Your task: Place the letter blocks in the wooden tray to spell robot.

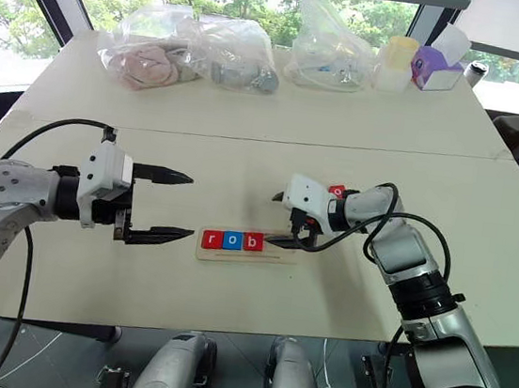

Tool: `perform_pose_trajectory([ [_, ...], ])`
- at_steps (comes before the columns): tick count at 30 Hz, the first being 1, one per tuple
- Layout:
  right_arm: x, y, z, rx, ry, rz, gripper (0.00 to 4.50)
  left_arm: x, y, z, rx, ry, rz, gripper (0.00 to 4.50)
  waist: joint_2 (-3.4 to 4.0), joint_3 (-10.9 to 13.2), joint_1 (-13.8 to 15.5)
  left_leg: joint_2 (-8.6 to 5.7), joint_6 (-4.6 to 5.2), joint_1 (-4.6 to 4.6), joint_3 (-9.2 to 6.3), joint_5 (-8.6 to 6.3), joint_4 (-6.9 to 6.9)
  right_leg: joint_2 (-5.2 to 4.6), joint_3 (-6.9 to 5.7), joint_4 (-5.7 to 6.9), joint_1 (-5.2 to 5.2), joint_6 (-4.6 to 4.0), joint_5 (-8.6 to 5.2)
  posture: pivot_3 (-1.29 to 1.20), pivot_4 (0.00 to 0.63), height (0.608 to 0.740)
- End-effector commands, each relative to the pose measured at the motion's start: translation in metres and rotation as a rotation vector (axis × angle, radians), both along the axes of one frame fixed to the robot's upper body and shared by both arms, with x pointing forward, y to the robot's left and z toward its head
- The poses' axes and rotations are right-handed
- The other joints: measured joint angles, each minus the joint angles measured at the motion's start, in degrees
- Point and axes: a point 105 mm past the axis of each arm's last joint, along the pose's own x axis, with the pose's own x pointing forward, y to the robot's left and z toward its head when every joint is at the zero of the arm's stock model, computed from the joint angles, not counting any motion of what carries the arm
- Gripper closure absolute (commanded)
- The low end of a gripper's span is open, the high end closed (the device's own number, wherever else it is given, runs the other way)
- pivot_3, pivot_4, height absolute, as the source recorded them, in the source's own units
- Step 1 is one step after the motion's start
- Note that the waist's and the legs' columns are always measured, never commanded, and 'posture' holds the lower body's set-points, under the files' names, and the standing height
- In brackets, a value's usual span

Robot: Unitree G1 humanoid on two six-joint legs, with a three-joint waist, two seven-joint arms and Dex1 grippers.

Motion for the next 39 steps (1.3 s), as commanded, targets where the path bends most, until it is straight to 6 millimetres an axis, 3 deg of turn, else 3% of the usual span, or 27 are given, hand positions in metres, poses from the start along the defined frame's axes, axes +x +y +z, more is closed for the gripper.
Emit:
perform_pose_trajectory([
  [1, 0.003, 0.001, -0.002, -0.009, -0.043, 0.008, 0.04, -0.003, -0.004, 0.008, 0.0, -0.037, -0.024, 0.0, 0.0, 0.0, 0.0, 0.0, 0.0, 0.0, 0.0, 0.0, 0.0, 0.0, 0.0, 0.0, 0.0, 0.0, 0.0, 0.0, 0.15, 0.74],
  [21, -0.001, 0.016, -0.007, -0.005, -0.052, 0.059, 0.04, -0.003, -0.003, 0.009, 0.001, -0.039, -0.019, 0.0, 0.0, 0.0, 0.0, 0.0, 0.0, 0.0, -0.01, 0.0, 0.0, 0.0, 0.0, 0.0, 0.0, -0.01, 0.01, 0.0, 0.15, 0.74],
  [26, -0.001, -0.001, 0.004, -0.04, -0.071, 0.04, 0.04, -0.003, -0.003, 0.009, 0.001, -0.04, -0.02, 0.0, 0.0, 0.0, 0.1, 0.0, 0.0, 0.0, -0.01, 0.0, 0.0, 0.0, 0.0, 0.0, 0.0, -0.01, 0.01, 0.0, 0.15, 0.74],
  [32, 0.004, -0.023, 0.039, 0.056, -0.086, -0.074, 0.04, -0.002, -0.004, 0.008, -0.001, -0.04, -0.022, 0.0, 0.0, 0.0, 0.0, 0.0, 0.0, 0.0, 0.0, 0.0, 0.0, -0.01, 0.0, -0.01, 0.0, -0.01, 0.0, 0.0, 0.15, 0.74],
  [35, 0.02, -0.039, 0.054, 0.201, -0.07, -0.274, 0.04, -0.002, -0.006, 0.008, -0.005, -0.042, -0.026, 0.0, -0.01, 0.0, 0.0, 0.01, 0.0, 0.02, 0.0, 0.0, 0.0, 0.01, 0.0, 0.02, 0.0, -0.01, 0.01, 0.0, 0.15, 0.74],
  [39, 0.041, -0.067, 0.043, 0.25, -0.078, -0.567, 0.04, 0.0, -0.008, 0.007, -0.01, -0.044, -0.033, 0.0, -0.01, 0.0, 0.0, 0.01, 0.0, 0.02, 0.0, 0.0, 0.0, 0.01, 0.0, 0.03, 0.01, -0.03, 0.02, 0.0, 0.15, 0.74],
])
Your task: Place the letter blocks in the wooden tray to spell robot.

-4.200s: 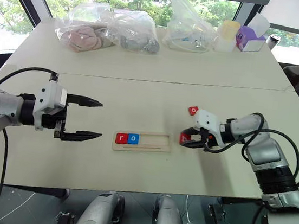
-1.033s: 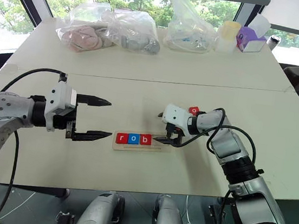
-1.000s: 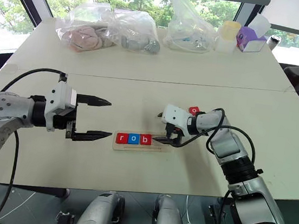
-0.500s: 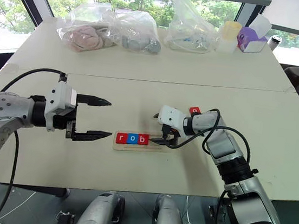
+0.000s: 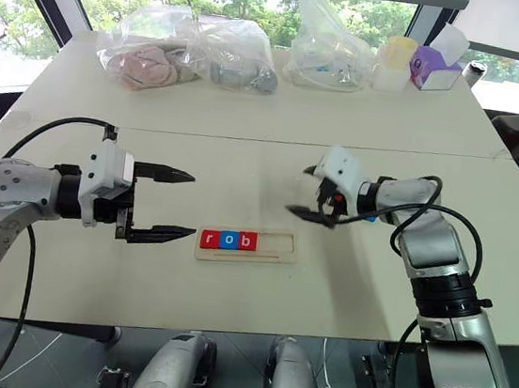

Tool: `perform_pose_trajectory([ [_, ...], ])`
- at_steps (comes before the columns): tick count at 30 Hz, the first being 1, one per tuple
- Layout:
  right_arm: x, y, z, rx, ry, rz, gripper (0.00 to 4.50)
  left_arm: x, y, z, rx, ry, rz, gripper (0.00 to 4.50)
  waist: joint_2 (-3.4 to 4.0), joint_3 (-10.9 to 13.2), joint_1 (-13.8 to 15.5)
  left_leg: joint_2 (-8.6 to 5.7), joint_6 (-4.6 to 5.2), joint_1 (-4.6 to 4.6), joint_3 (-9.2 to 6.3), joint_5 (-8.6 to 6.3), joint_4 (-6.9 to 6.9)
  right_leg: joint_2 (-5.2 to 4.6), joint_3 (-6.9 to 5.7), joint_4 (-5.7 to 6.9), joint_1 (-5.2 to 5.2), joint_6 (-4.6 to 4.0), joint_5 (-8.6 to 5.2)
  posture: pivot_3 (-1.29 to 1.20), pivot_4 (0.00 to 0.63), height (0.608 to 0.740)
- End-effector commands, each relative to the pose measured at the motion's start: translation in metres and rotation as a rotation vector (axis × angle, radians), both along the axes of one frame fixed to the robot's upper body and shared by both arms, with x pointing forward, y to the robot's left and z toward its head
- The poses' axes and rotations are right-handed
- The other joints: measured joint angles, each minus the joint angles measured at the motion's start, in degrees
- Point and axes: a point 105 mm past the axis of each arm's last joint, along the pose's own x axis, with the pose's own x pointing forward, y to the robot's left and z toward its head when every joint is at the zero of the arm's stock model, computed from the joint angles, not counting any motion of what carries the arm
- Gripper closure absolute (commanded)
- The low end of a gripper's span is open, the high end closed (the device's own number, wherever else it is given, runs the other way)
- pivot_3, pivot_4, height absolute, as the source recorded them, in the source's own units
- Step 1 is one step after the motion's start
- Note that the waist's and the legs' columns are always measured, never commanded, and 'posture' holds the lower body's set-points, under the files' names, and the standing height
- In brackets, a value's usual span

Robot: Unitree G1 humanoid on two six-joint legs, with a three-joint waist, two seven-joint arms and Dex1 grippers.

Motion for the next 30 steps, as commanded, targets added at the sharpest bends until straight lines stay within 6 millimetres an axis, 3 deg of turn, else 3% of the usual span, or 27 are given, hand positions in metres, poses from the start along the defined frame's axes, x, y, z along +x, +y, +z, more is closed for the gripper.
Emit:
perform_pose_trajectory([
  [1, 0.018, -0.024, -0.003, 0.099, 0.001, -0.29, 0.04, -0.001, -0.005, 0.007, 0.0, -0.041, -0.026, 0.0, -0.02, 0.0, 0.0, 0.0, 0.0, 0.0, 0.0, 0.0, 0.0, 0.0, 0.0, 0.0, 0.0, 0.0, 0.0, 0.0, 0.15, 0.74],
  [9, 0.026, -0.036, -0.025, 0.182, 0.08, -0.636, 0.04, 0.002, -0.007, 0.007, 0.004, -0.049, -0.039, 0.0, 0.01, 0.0, -0.1, -0.01, 0.0, -0.02, 0.0, 0.0, 0.0, -0.01, 0.01, 0.0, 0.0, 0.0, 0.01, 0.0, 0.15, 0.74],
  [15, 0.027, -0.046, -0.042, 0.212, 0.161, -0.773, 0.04, 0.002, -0.007, 0.007, 0.006, -0.051, -0.044, 0.0, 0.01, 0.0, -0.1, -0.01, 0.0, -0.02, -0.01, 0.0, 0.0, -0.01, 0.01, 0.0, -0.01, 0.0, 0.0, 0.0, 0.15, 0.74],
  [21, 0.025, -0.039, -0.058, 0.213, 0.237, -0.794, 0.04, 0.001, -0.007, 0.007, 0.003, -0.052, -0.038, 0.0, 0.01, 0.0, -0.2, -0.01, 0.01, -0.01, -0.02, 0.0, 0.0, 0.0, 0.01, 0.0, 0.0, 0.01, 0.0, 0.0, 0.15, 0.74],
  [24, 0.025, -0.033, -0.059, 0.223, 0.255, -0.786, 0.89, 0.001, -0.007, 0.007, 0.001, -0.053, -0.033, 0.0, 0.01, -0.1, -0.2, -0.01, 0.01, 0.01, -0.03, 0.0, 0.0, 0.0, 0.01, 0.01, 0.02, 0.0, 0.0, 0.0, 0.15, 0.74],
  [29, 0.022, -0.03, -0.058, 0.234, 0.28, -0.803, 3.33, 0.001, -0.007, 0.006, -0.002, -0.054, -0.027, 0.0, 0.01, -0.1, -0.3, 0.0, 0.01, 0.03, -0.04, 0.0, 0.0, 0.01, 0.01, 0.01, 0.03, 0.01, 0.0, 0.0, 0.15, 0.74],
  [30, 0.02, -0.031, -0.054, 0.245, 0.286, -0.813, 3.32, 0.001, -0.008, 0.006, -0.004, -0.052, -0.027, 0.0, 0.02, -0.1, -0.3, 0.0, 0.01, 0.03, -0.05, 0.0, -0.01, 0.01, 0.01, 0.01, 0.03, 0.01, 0.0, 0.0, 0.15, 0.74],
])
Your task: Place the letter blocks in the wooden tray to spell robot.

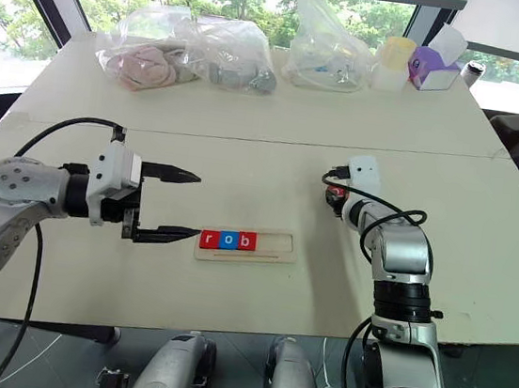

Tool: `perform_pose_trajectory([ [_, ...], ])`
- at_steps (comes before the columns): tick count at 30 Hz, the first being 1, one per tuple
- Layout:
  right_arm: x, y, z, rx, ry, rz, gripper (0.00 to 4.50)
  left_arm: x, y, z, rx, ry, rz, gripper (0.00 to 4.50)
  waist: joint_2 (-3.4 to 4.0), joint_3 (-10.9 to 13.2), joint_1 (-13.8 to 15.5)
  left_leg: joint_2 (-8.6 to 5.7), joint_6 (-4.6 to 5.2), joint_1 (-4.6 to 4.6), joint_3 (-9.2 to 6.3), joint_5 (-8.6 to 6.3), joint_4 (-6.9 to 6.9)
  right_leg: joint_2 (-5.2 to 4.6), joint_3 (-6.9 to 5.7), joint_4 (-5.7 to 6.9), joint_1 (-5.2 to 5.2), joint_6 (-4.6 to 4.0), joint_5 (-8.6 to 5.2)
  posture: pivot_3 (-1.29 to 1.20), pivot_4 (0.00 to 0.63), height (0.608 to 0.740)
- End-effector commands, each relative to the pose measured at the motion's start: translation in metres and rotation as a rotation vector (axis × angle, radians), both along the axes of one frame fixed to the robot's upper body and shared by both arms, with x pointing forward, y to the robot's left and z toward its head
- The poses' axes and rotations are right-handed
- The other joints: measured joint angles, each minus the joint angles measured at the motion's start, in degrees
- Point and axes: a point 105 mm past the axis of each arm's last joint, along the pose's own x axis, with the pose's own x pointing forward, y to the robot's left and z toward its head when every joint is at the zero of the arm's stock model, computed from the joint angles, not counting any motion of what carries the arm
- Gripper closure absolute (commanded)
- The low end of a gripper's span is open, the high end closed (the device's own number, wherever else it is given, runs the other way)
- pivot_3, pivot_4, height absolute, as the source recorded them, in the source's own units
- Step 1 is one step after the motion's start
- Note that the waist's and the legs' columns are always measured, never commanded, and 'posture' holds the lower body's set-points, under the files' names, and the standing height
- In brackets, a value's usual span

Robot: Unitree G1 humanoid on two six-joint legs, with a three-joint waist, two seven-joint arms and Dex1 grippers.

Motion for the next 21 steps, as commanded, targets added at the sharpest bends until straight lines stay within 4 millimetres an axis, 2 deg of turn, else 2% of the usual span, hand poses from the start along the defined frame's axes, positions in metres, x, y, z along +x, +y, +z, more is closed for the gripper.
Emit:
perform_pose_trajectory([
  [1, -0.008, 0.003, 0.007, 0.044, 0.023, -0.01, 3.32, -0.003, -0.004, 0.005, -0.01, -0.03, -0.01, 0.0, 0.01, 0.0, 0.0, 0.0, 0.0, 0.0, 0.0, 0.0, -0.01, 0.0, 0.0, 0.0, 0.0, 0.0, 0.0, 0.0, 0.15, 0.74],
  [4, -0.024, 0.008, 0.022, 0.066, 0.017, 0.014, 3.32, -0.004, -0.004, 0.003, -0.014, -0.025, -0.012, 0.0, 0.01, 0.0, 0.2, 0.01, 0.0, -0.04, -0.05, 0.0, -0.03, 0.0, -0.01, 0.0, -0.02, 0.01, 0.01, 0.0, 0.15, 0.74],
  [6, -0.043, 0.014, 0.028, 0.073, 0.029, 0.052, 3.32, -0.003, -0.005, 0.002, -0.015, -0.023, -0.015, 0.0, 0.03, 0.0, 0.4, 0.01, 0.0, -0.07, -0.07, 0.0, -0.05, 0.0, -0.02, -0.01, -0.04, 0.03, 0.0, 0.0, 0.15, 0.74],
  [8, -0.059, 0.016, 0.028, 0.064, 0.055, 0.061, 3.32, -0.003, -0.005, 0.002, -0.018, -0.021, -0.017, 0.0, 0.03, 0.0, 0.3, 0.04, 0.0, -0.1, -0.11, 0.0, -0.05, -0.01, -0.04, -0.02, -0.05, 0.05, -0.01, 0.0, 0.15, 0.74],
  [10, -0.084, 0.013, 0.017, 0.04, 0.094, 0.051, 3.32, -0.003, -0.007, 0.0, -0.022, -0.016, -0.025, 0.0, 0.03, 0.0, 0.4, 0.03, 0.0, -0.1, -0.12, 0.0, -0.05, -0.04, -0.03, -0.04, -0.05, 0.05, -0.02, 0.0, 0.15, 0.74],
  [12, -0.101, 0.01, 0.011, 0.021, 0.104, 0.038, 3.32, -0.003, -0.008, -0.001, -0.027, -0.012, -0.031, 0.0, 0.02, 0.0, 0.5, 0.04, 0.0, -0.12, -0.16, -0.01, -0.05, -0.04, -0.08, -0.07, -0.02, 0.16, -0.19, 0.0, 0.15, 0.74],
  [17, -0.122, 0.007, 0.0, -0.003, 0.111, 0.003, 3.32, -0.001, -0.008, -0.001, -0.024, -0.009, -0.04, 0.0, 0.04, 0.0, 0.0, 0.05, 0.0, -0.04, -0.13, -0.01, -0.03, -0.08, 0.04, -0.09, -0.04, 0.05, -0.26, 0.0, 0.15, 0.74],
  [21, -0.126, 0.007, -0.006, -0.023, 0.126, -0.013, 3.32, 0.0, -0.009, -0.001, -0.023, -0.01, -0.045, 0.0, 0.04, 0.0, 0.0, 0.08, 0.0, -0.02, -0.16, -0.01, -0.03, -0.02, 0.03, -0.05, -0.04, 0.02, -0.27, 0.0, 0.15, 0.74],
])
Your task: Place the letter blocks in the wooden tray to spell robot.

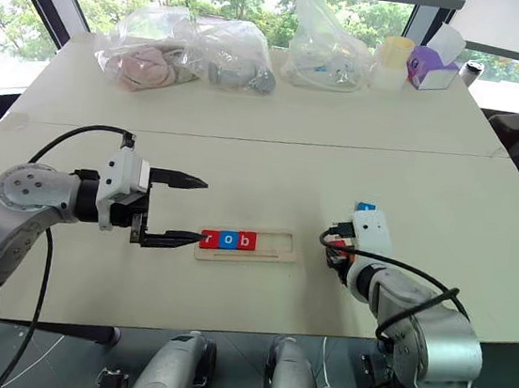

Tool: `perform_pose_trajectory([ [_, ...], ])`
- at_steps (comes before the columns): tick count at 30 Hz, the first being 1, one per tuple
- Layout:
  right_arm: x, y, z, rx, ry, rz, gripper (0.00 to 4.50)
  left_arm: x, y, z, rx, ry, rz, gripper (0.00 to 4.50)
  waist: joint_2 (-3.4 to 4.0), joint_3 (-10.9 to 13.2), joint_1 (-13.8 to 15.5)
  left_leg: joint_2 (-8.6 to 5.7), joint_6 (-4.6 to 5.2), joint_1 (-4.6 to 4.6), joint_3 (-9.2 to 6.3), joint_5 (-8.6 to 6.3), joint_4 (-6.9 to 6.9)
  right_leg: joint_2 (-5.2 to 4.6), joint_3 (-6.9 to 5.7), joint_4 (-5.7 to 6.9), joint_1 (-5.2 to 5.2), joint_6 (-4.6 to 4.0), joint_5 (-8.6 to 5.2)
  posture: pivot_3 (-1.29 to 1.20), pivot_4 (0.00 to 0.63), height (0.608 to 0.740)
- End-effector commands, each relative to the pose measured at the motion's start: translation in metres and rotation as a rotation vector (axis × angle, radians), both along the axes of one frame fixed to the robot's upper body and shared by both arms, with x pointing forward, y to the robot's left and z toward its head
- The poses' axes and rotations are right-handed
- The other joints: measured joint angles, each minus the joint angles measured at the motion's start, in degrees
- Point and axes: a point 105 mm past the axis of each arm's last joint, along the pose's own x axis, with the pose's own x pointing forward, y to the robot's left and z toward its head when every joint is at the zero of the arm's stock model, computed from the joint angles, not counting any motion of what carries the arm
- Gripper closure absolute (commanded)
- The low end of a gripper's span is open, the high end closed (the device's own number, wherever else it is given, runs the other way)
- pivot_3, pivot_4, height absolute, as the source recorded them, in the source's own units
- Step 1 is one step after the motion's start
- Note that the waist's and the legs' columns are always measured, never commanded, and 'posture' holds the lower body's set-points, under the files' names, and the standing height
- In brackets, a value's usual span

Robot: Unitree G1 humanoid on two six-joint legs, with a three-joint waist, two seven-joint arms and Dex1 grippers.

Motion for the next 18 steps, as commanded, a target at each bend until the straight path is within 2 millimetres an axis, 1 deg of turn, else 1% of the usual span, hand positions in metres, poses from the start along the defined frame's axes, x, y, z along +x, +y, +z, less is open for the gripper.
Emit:
perform_pose_trajectory([
  [1, -0.002, 0.004, 0.006, -0.002, -0.032, 0.0, 3.32, -0.001, -0.003, 0.009, -0.006, -0.047, -0.023, 0.0, 0.0, 0.0, 0.0, 0.01, 0.0, 0.0, -0.01, 0.0, 0.0, 0.0, 0.0, 0.0, 0.0, 0.0, 0.0, 0.0, 0.15, 0.74],
  [4, 0.0, 0.007, 0.005, 0.012, -0.031, -0.003, 3.32, -0.001, -0.003, 0.009, -0.005, -0.048, -0.025, 0.0, 0.0, 0.0, 0.0, 0.01, 0.0, -0.02, -0.01, 0.0, 0.0, 0.0, 0.0, -0.02, 0.0, 0.0, 0.0, 0.0, 0.15, 0.74],
  [5, 0.001, 0.006, 0.006, 0.011, -0.035, -0.009, 2.28, -0.001, -0.003, 0.009, -0.004, -0.049, -0.024, 0.0, 0.0, 0.0, 0.0, 0.0, 0.0, -0.02, -0.01, 0.0, 0.0, 0.0, 0.0, -0.03, 0.0, 0.0, 0.0, 0.0, 0.15, 0.74],
  [6, 0.003, 0.006, 0.007, 0.01, -0.038, -0.012, 1.84, -0.001, -0.003, 0.009, -0.003, -0.05, -0.022, 0.0, 0.0, 0.0, 0.0, 0.0, 0.0, -0.04, -0.01, 0.0, 0.0, -0.01, 0.0, -0.05, 0.0, 0.0, 0.0, 0.0, 0.15, 0.74],
  [7, 0.004, 0.006, 0.008, 0.011, -0.04, -0.01, 1.3, -0.001, -0.002, 0.009, -0.002, -0.05, -0.021, 0.0, 0.0, 0.0, 0.0, 0.0, 0.0, -0.04, -0.02, 0.0, 0.0, -0.02, 0.0, -0.05, -0.01, 0.0, 0.0, 0.0, 0.15, 0.74],
  [9, 0.005, 0.007, 0.011, 0.009, -0.043, 0.028, 0.33, -0.001, -0.002, 0.009, -0.002, -0.051, -0.019, 0.0, 0.0, 0.0, 0.1, 0.0, 0.0, -0.04, -0.02, 0.0, 0.0, -0.02, 0.0, -0.06, 0.0, 0.0, 0.0, 0.0, 0.15, 0.74],
  [10, 0.005, 0.009, 0.014, 0.005, -0.041, 0.075, 0.07, -0.002, -0.002, 0.009, -0.002, -0.051, -0.019, 0.0, 0.0, 0.0, 0.1, 0.0, 0.0, -0.05, -0.02, 0.0, 0.0, -0.03, 0.0, -0.06, 0.0, 0.0, 0.0, 0.0, 0.15, 0.74],
  [12, 0.002, 0.017, 0.03, -0.045, -0.053, 0.281, 0.07, -0.001, -0.002, 0.009, -0.002, -0.052, -0.017, 0.0, 0.05, 0.0, 0.1, 0.0, 0.0, -0.06, -0.03, 0.0, 0.0, -0.05, 0.01, -0.07, 0.0, 0.0, 0.0, 0.0, 0.15, 0.74],
  [14, -0.003, 0.019, 0.045, -0.164, -0.08, 0.502, 0.07, -0.001, -0.002, 0.009, -0.002, -0.053, -0.017, 0.0, 0.13, 0.1, 0.2, -0.02, 0.0, -0.09, -0.02, 0.0, 0.01, -0.11, 0.01, -0.12, -0.03, 0.01, -0.01, 0.0, 0.15, 0.74],
  [15, -0.007, 0.019, 0.053, -0.226, -0.103, 0.66, 0.07, -0.001, -0.003, 0.009, -0.002, -0.055, -0.017, 0.0, 0.15, 0.1, 0.3, -0.04, 0.0, -0.12, -0.02, 0.0, 0.01, -0.14, 0.01, -0.16, -0.04, 0.01, -0.01, 0.0, 0.15, 0.74],
  [16, -0.01, 0.017, 0.058, -0.258, -0.1, 0.766, 0.07, 0.0, -0.003, 0.009, -0.002, -0.057, -0.018, 0.0, 0.11, 0.1, 0.3, -0.08, 0.0, -0.13, -0.05, -0.01, 0.01, -0.15, 0.0, -0.2, -0.02, 0.05, -0.04, 0.0, 0.15, 0.74],
  [17, -0.012, 0.014, 0.06, -0.275, -0.096, 0.833, 0.07, 0.0, -0.003, 0.01, -0.002, -0.059, -0.018, 0.0, 0.02, 0.1, 0.3, -0.11, 0.01, -0.14, -0.02, -0.01, -0.04, -0.11, -0.03, -0.27, 0.04, 0.1, -0.07, 0.0, 0.15, 0.74],
  [18, -0.011, 0.009, 0.062, -0.338, -0.113, 0.943, 0.07, 0.0, -0.003, 0.01, -0.003, -0.062, -0.017, 0.0, -0.05, 0.1, 0.3, -0.1, 0.02, -0.14, 0.0, -0.03, -0.04, -0.04, -0.07, -0.3, 0.05, 0.11, -0.09, 0.0, 0.15, 0.74],
])
